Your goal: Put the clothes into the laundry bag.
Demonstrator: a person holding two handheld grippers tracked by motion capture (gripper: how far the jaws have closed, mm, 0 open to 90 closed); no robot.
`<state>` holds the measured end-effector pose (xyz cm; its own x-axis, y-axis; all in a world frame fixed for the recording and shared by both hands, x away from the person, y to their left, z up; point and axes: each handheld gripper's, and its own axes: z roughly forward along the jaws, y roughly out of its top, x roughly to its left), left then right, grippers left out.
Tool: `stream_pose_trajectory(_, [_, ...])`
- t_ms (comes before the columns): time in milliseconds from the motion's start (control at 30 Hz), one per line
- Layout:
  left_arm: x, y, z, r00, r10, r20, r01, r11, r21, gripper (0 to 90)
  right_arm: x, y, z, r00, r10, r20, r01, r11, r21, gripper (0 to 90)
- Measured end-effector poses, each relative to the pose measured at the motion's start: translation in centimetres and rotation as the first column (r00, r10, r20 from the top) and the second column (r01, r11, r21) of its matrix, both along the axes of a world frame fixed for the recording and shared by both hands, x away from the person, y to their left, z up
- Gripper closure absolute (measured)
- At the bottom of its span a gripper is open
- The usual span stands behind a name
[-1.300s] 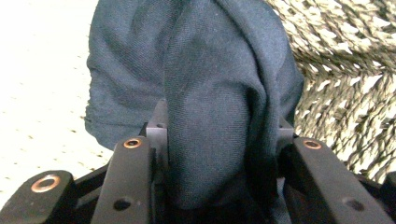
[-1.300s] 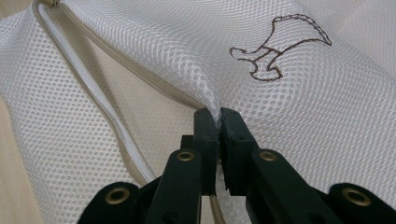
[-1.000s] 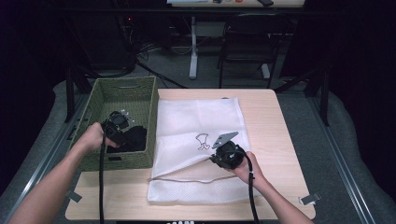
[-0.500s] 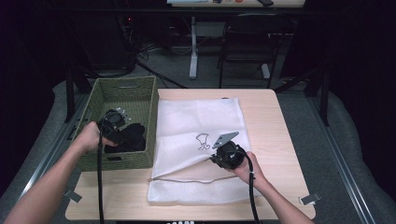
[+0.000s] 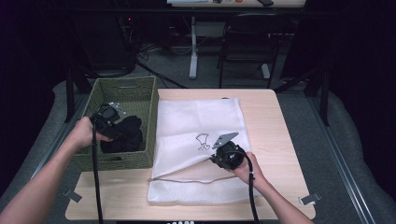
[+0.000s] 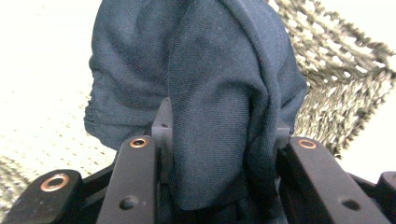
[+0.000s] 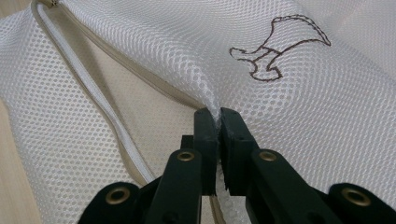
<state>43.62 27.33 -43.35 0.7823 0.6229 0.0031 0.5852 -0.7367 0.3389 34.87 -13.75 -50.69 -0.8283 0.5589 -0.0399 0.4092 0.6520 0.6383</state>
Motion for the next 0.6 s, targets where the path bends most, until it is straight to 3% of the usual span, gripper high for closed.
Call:
stream_pose_trajectory(367, [0.1, 0.2, 1.9, 0.9997, 0.012, 0.021, -0.013, 0.9998, 0.013, 61.5, 0.0, 0.1, -0.1, 1.0000, 0.003, -0.002, -0.003, 1.000, -0.006, 86.1])
stream_pose_trajectory(600, [-0.2, 0.2, 4.1, 0.9987, 0.007, 0.051, -0.007, 1.0000, 0.003, 61.6, 0.0, 0.1, -0.1, 1.0000, -0.002, -0.005, 0.002, 1.000, -0.007, 86.3])
